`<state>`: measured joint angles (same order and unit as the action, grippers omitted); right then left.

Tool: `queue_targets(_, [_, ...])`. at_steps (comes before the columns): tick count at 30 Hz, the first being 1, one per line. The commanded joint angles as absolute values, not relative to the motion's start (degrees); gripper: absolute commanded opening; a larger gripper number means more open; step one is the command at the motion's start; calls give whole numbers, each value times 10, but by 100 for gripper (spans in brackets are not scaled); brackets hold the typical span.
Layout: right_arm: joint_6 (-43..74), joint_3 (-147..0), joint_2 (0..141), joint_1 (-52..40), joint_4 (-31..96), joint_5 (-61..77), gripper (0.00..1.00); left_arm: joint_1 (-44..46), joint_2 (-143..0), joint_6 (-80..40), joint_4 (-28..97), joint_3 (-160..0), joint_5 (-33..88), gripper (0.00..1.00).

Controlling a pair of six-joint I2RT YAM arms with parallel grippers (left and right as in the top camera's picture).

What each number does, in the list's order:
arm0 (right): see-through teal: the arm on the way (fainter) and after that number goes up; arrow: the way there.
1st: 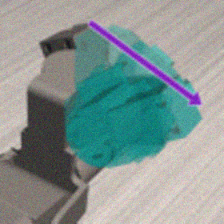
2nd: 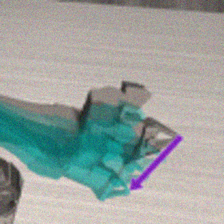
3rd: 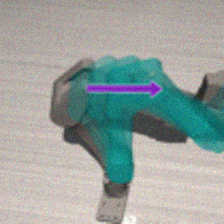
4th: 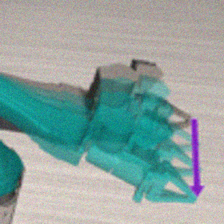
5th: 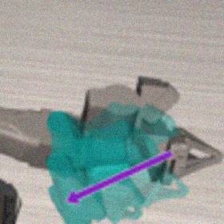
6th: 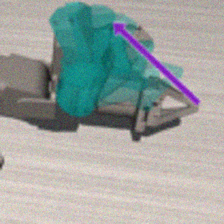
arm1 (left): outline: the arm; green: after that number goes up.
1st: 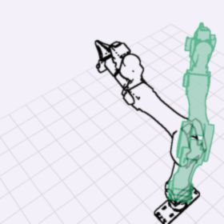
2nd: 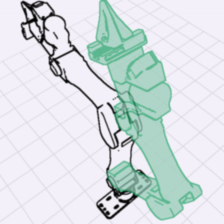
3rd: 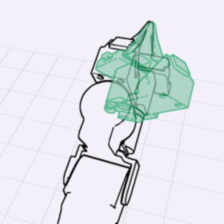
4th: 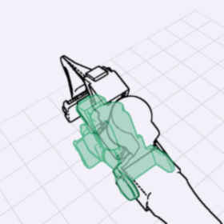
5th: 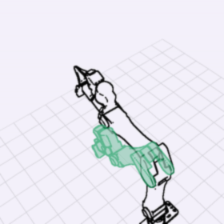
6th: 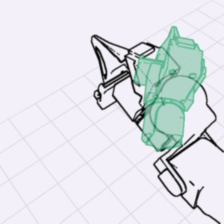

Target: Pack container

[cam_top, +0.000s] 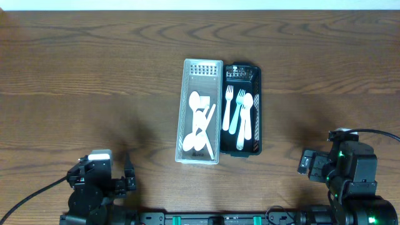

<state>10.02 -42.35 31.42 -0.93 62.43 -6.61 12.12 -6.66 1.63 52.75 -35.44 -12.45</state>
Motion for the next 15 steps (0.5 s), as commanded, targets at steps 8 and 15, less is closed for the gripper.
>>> queue_targets(8, [107,-422,310,-14,626,-66,99,124,-69,25,528,-286,-126,98])
queue_targets(15, [107,-422,310,-14,626,-66,99,124,-69,25,539,-276,-126,98])
